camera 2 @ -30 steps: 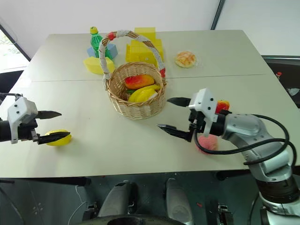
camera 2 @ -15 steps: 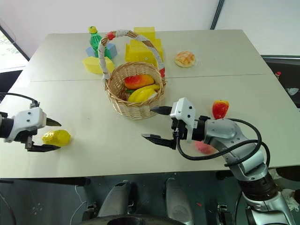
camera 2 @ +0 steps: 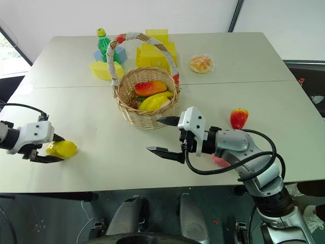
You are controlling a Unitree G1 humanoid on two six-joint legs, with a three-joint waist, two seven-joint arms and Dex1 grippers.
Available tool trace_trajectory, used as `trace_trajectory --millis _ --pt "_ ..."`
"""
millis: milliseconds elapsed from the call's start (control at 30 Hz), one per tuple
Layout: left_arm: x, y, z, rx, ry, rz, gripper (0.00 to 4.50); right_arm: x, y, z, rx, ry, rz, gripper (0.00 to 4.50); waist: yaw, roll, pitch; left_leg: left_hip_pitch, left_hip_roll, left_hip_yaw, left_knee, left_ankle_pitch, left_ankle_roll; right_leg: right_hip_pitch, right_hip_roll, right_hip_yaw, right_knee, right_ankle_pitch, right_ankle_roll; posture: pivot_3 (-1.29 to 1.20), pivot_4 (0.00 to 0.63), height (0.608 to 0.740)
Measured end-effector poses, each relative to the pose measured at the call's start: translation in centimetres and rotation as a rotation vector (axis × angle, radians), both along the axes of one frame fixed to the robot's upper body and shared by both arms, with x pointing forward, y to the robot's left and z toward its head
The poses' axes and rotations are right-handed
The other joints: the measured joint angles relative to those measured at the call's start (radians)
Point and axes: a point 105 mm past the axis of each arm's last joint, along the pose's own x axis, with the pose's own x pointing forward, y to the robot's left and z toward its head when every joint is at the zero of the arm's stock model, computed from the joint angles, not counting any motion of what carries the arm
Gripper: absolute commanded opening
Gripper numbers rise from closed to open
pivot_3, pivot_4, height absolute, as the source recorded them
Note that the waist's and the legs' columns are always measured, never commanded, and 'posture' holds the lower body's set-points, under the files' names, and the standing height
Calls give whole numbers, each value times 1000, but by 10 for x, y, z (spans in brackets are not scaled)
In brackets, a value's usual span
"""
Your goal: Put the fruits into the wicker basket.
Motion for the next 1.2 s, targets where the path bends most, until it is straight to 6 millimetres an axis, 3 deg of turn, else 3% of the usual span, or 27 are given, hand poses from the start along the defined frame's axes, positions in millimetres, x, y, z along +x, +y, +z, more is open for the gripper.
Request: trace_trajectory --millis 167,267,333,467,567,700,800,900,1000,1200 --pt "0 6 0 -1 -43 20 1846 -1 3 -2 -2 -4 8 4500 -1 0 0 1 0 0 0 0 0 0 0 0 1 0 0 0 150 740" --pt "2 0 9 -125 -68 83 1846 -1 3 -2 -4 -11 11 4500 0 0 0 0 1 -1 1 0 0 0 0 0 2 0 0 0 150 740" --pt "10 -19 34 -320 -132 117 1846 -2 3 -1 -3 -19 18 4500 6 -1 0 -1 1 -2 2 0 0 0 -1 -1 2 0 0 0 150 740" --pt "21 -75 113 -654 -337 28 1846 -2 3 0 -4 -33 28 4500 7 -6 -1 -1 0 -5 4 -1 1 1 -3 -1 3 0 1 0 150 740" --pt "37 -124 140 -846 -481 -16 1846 3 2 2 -3 -41 17 4500 9 -5 -1 0 -2 -5 5 -1 1 2 -3 -1 4 0 1 0 150 740" --pt "61 -189 132 -1013 -480 35 1846 5 3 6 6 -59 4 4500 2 -6 -2 1 -2 -5 5 -1 1 2 -2 0 5 0 1 0 150 740" --pt "74 -213 117 -1025 -490 103 1846 7 3 8 11 -63 -10 4500 -3 -6 -2 1 -2 -4 5 -1 1 1 -1 1 5 0 1 0 150 740" --pt "91 -216 105 -1065 -494 224 3077 8 1 7 10 -58 -36 4500 0 -6 -2 1 -2 -4 5 0 1 1 0 1 5 0 0 0 150 740" --pt "95 -217 101 -1062 -493 244 4432 9 -2 9 7 -64 -63 4500 2 -6 -2 1 -2 -4 5 0 1 1 0 1 5 0 0 0 150 740" --pt "93 -216 102 -1032 -515 192 4432 19 -40 15 -43 -96 -222 4500 7 -6 -2 0 -2 -4 5 0 1 1 -1 1 4 0 0 0 150 740"
